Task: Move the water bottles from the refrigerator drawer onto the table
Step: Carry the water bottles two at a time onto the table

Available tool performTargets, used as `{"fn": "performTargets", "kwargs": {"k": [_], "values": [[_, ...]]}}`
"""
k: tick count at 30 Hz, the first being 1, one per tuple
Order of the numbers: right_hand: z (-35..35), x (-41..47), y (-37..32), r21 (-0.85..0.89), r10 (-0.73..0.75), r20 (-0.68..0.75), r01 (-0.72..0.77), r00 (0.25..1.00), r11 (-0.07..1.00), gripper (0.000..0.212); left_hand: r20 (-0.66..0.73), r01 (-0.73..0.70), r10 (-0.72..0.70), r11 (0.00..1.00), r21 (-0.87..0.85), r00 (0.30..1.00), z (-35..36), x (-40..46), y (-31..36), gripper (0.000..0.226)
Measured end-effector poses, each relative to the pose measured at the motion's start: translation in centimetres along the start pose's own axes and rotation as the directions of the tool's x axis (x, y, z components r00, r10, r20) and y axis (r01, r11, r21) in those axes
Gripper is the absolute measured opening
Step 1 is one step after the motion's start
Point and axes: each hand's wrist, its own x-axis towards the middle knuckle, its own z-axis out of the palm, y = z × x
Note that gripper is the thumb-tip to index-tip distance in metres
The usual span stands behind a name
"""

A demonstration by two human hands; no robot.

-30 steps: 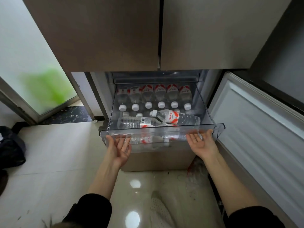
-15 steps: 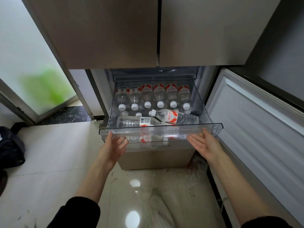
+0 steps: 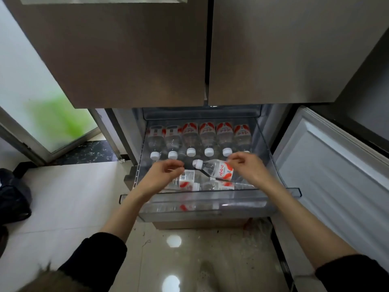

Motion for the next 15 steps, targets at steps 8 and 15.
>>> {"fn": "performTargets", "kwargs": {"k": [8,15], "values": [[3.0,7.8,3.2,-0.623,-0.033,0.297,0.220,0.954,0.751,0.050,0.359,-0.147,-0.142,0.731,0.666,0.922,2.3,9.6,-4.5,0.050],[4.1,9.7,3.7,-0.743,0.006,0.406,0.326,0.914,0.584,0.067,0.349,-0.269,-0.159,0.380,0.885,0.924,3.8,11.3,-5.6,0.072]]}}
